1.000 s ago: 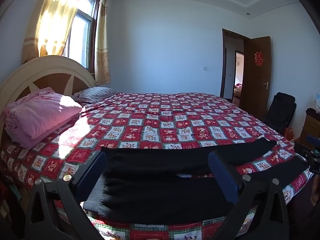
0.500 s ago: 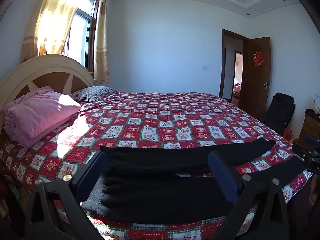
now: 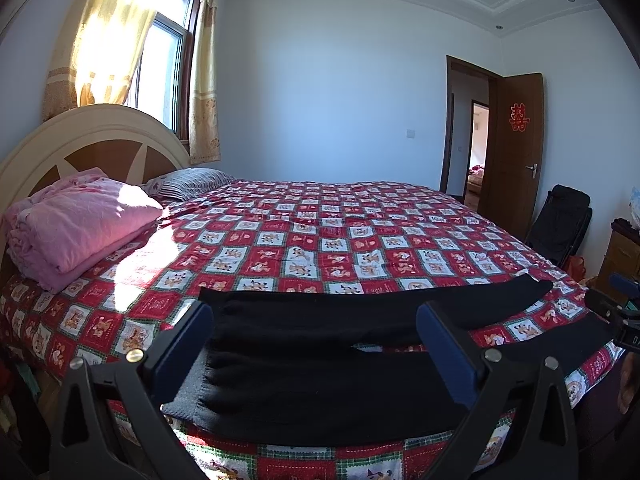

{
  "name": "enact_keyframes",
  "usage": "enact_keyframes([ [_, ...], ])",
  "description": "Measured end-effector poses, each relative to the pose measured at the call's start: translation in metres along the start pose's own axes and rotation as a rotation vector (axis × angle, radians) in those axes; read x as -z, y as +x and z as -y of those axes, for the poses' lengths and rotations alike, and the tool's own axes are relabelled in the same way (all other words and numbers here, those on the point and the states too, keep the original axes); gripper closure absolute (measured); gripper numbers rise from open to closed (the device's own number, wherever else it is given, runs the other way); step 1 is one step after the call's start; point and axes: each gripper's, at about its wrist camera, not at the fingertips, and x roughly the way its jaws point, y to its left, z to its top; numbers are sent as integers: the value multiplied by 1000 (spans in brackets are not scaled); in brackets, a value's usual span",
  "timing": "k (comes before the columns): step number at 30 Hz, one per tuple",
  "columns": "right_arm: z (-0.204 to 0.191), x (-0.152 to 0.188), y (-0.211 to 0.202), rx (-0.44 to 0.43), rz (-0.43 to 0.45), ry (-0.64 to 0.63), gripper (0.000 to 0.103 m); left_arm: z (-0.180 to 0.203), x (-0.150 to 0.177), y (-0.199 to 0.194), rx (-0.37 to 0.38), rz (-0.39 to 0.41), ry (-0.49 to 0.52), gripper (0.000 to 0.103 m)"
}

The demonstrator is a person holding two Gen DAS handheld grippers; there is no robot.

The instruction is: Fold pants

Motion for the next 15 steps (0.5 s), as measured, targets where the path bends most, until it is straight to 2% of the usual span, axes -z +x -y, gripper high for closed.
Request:
enact_keyframes([
  [15,1,0,0,3,1,1,1,-1,0,0,1,-1,-1,0],
])
